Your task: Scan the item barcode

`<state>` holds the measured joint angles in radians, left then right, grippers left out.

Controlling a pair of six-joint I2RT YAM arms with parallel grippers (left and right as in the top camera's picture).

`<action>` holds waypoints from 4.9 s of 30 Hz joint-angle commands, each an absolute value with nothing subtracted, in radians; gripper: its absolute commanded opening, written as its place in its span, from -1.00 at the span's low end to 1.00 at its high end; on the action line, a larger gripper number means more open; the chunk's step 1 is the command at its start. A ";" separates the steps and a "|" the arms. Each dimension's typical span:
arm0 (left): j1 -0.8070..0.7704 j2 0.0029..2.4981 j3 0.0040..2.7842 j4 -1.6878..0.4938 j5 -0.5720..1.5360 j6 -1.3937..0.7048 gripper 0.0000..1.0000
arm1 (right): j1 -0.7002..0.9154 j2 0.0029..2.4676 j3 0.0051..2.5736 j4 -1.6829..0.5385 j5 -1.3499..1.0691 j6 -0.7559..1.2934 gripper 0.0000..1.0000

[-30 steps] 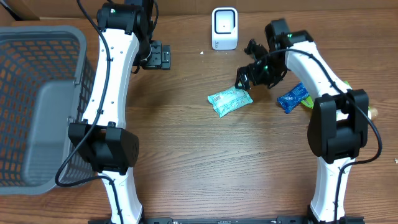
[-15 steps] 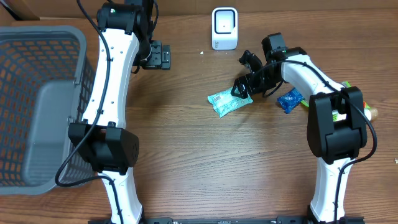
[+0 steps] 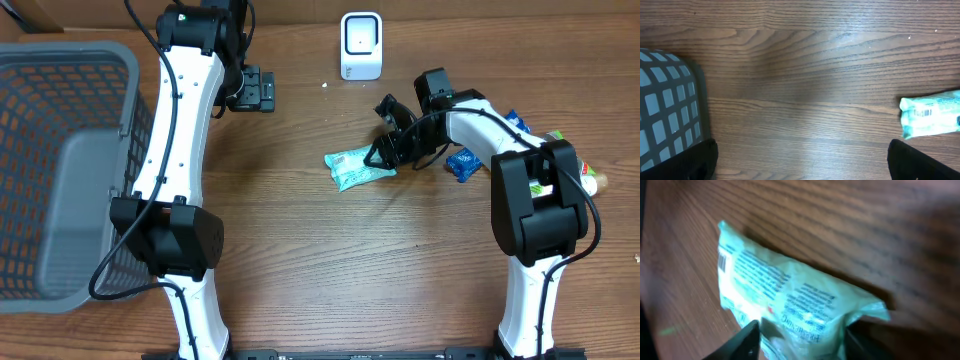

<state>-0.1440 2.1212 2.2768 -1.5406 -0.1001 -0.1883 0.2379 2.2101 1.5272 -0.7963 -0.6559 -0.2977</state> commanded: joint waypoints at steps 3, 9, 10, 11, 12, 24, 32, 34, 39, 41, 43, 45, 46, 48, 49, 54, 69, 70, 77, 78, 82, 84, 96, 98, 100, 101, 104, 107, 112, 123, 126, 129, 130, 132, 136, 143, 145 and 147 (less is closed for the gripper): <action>-0.151 2.126 2.273 -1.539 -0.092 -0.206 0.99 | 0.252 2.240 1.472 -0.809 -0.604 -0.266 -0.41; -0.151 2.126 2.273 -1.539 -0.092 -0.206 1.00 | 0.249 2.239 1.481 -0.822 -0.624 -0.188 -0.92; -0.151 2.126 2.273 -1.539 -0.092 -0.206 0.99 | 0.244 2.239 1.491 -0.839 -0.638 -0.177 -0.93; -0.152 2.126 2.273 -1.539 -0.092 -0.206 0.99 | 0.239 2.239 1.501 -0.855 -0.658 -0.175 -0.92; -0.151 2.126 2.273 -1.539 -0.092 -0.206 0.99 | 0.233 2.239 1.512 -0.874 -0.684 -0.175 -0.93; -0.151 2.126 2.273 -1.539 -0.092 -0.206 1.00 | 0.110 2.090 1.574 -0.980 -0.971 -0.216 -0.92; -0.151 2.126 2.273 -1.539 -0.092 -0.206 0.99 | 0.079 1.868 1.574 -1.070 -0.864 -0.297 -0.92; -0.151 2.126 2.273 -1.539 -0.092 -0.206 0.99 | 0.079 1.811 1.574 -1.076 -0.831 -0.297 -0.92; -0.151 2.126 2.273 -1.539 -0.092 -0.206 1.00 | 0.091 1.691 1.574 -1.077 -0.754 -0.297 -0.92; -0.151 2.126 2.273 -1.539 -0.092 -0.206 0.99 | 0.099 1.657 1.574 -1.078 -0.717 -0.297 -0.92; -0.151 2.126 2.273 -1.539 -0.092 -0.206 0.99 | 0.106 1.647 1.574 -1.076 -0.704 -0.297 -0.92; -0.151 2.126 2.273 -1.539 -0.092 -0.206 1.00 | 0.112 1.645 1.574 -1.074 -0.699 -0.297 -0.92; -0.151 2.126 2.273 -1.539 -0.092 -0.206 0.99 | 0.113 1.645 1.574 -1.072 -0.696 -0.296 -0.92; -0.151 2.126 2.273 -1.539 -0.092 -0.206 1.00 | 0.118 1.645 1.572 -1.068 -0.695 -0.296 -0.92; -0.151 2.126 2.273 -1.539 -0.092 -0.206 0.99 | 0.120 1.645 1.572 -1.064 -0.692 -0.296 -0.92; -0.151 2.126 2.273 -1.539 -0.092 -0.206 1.00 | 0.144 1.645 1.572 -1.019 -0.590 -0.233 -0.92; -0.150 2.126 2.273 -1.539 -0.092 -0.206 0.99 | 0.331 1.739 1.572 -0.683 -0.015 0.011 -0.92; -0.150 2.126 2.273 -1.539 -0.092 -0.206 0.99 | 0.339 1.751 1.572 -0.659 0.032 -0.002 -0.92; -0.151 2.126 2.273 -1.539 -0.092 -0.206 0.99 | 0.371 1.815 1.572 -0.439 0.183 -0.374 -0.92; -0.151 2.126 2.273 -1.539 -0.092 -0.206 0.99 | 0.371 1.815 1.572 -0.405 0.183 -0.404 -0.92; -0.151 2.126 2.273 -1.539 -0.092 -0.206 1.00 | 0.371 1.826 1.572 -0.265 0.212 -0.522 -0.92; -0.151 2.126 2.273 -1.539 -0.092 -0.206 0.99 | 0.371 1.838 1.572 -0.196 0.266 -0.566 -0.92; -0.150 2.126 2.273 -1.539 -0.092 -0.206 0.99 | 0.376 1.968 1.572 0.214 0.511 -0.957 -0.93; -0.150 2.126 2.273 -1.539 -0.092 -0.206 1.00 | 0.380 2.008 1.572 0.273 0.529 -1.052 -0.93; -0.150 2.126 2.273 -1.539 -0.092 -0.206 0.99 | 0.387 2.050 1.572 0.331 0.547 -1.128 -0.93; -0.150 2.126 2.273 -1.539 -0.092 -0.206 1.00 | 0.391 2.068 1.572 0.353 0.553 -1.155 -0.93; -0.150 2.126 2.273 -1.539 -0.092 -0.206 1.00 | 0.405 2.125 1.572 0.419 0.569 -1.206 -0.93; -0.150 2.126 2.273 -1.539 -0.092 -0.206 1.00 | 0.415 2.172 1.572 0.509 0.583 -1.211 -0.93; -0.150 2.126 2.273 -1.539 -0.092 -0.206 0.99 | 0.426 2.244 1.572 0.568 0.583 -1.342 -0.93; -0.151 2.126 2.273 -1.539 -0.092 -0.206 1.00 | 0.426 2.289 1.572 0.606 0.593 -1.423 -0.92; -0.151 2.126 2.273 -1.539 -0.092 -0.206 1.00 | 0.429 2.289 1.572 0.633 0.589 -1.473 -0.93; -0.150 2.126 2.273 -1.539 -0.092 -0.206 1.00 | 0.433 2.289 1.572 0.648 0.583 -1.501 -0.93; -0.150 2.126 2.273 -1.539 -0.092 -0.206 0.99 | 0.435 2.289 1.572 0.651 0.582 -1.501 -0.93; -0.150 2.126 2.273 -1.539 -0.092 -0.206 1.00 | 0.438 2.289 1.572 0.650 0.581 -1.501 -0.93; -0.150 2.126 2.273 -1.539 -0.092 -0.206 1.00 | 0.439 2.290 1.572 0.642 0.564 -1.501 -0.93; -0.150 2.126 2.273 -1.539 -0.092 -0.206 0.99 | 0.453 2.297 1.572 0.633 0.559 -1.466 -0.92; -0.150 2.126 2.273 -1.539 -0.092 -0.206 0.99 | 0.457 2.299 1.572 0.625 0.557 -1.442 -0.93; -0.150 2.126 2.273 -1.539 -0.092 -0.206 0.99 | 0.457 2.301 1.572 0.611 0.550 -1.435 -0.93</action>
